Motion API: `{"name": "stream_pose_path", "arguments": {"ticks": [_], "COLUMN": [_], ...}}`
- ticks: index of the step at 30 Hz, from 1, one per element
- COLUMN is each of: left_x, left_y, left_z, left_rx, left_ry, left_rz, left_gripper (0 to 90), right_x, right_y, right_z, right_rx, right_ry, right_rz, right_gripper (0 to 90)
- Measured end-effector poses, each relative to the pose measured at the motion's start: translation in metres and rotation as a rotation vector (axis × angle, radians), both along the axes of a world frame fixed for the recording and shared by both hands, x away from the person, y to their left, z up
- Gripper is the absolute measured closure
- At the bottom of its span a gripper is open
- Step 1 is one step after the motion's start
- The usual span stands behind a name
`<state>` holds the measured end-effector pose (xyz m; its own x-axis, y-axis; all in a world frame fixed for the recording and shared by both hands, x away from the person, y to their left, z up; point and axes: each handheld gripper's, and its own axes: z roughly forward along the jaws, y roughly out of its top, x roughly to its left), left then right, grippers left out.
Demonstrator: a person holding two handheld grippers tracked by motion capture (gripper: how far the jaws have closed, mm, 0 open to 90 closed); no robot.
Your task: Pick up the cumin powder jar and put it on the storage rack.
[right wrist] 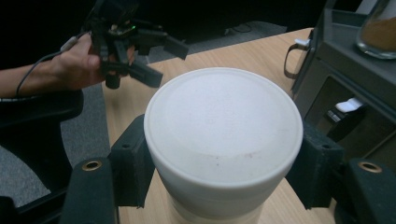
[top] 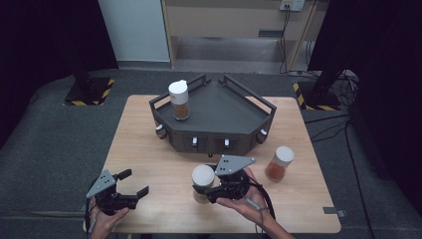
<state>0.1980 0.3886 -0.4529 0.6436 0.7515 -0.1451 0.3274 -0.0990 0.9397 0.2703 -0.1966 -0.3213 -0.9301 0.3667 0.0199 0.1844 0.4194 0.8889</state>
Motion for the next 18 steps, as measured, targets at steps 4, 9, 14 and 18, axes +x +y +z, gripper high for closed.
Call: {"name": "stream_pose_path", "arguments": {"ticks": [4,9,14,18], "left_x": [0.0,0.0,0.0,0.0], "left_y": [0.0,0.0,0.0,0.0], "left_z": [0.0,0.0,0.0,0.0], "left_rx": [0.0,-0.002,-0.001,-0.002], "left_ry": [0.001,0.002,0.002,0.002], "left_rz": [0.0,0.001,0.0,0.001], "left_gripper": [1.5,1.5,1.5,1.5], "right_x": [0.007,0.011,0.02,0.028], "right_y": [-0.001,-0.002,-0.003,-0.003], "right_z": [0.013,0.03,0.049,0.062], "right_rx": [0.003,0.002,0.013,0.014], "right_ry": [0.01,0.0,0.008,0.015], "right_rz": [-0.011,-0.035,-0.053,-0.067], "right_gripper": [33.5,33.6,33.5,33.5]}}
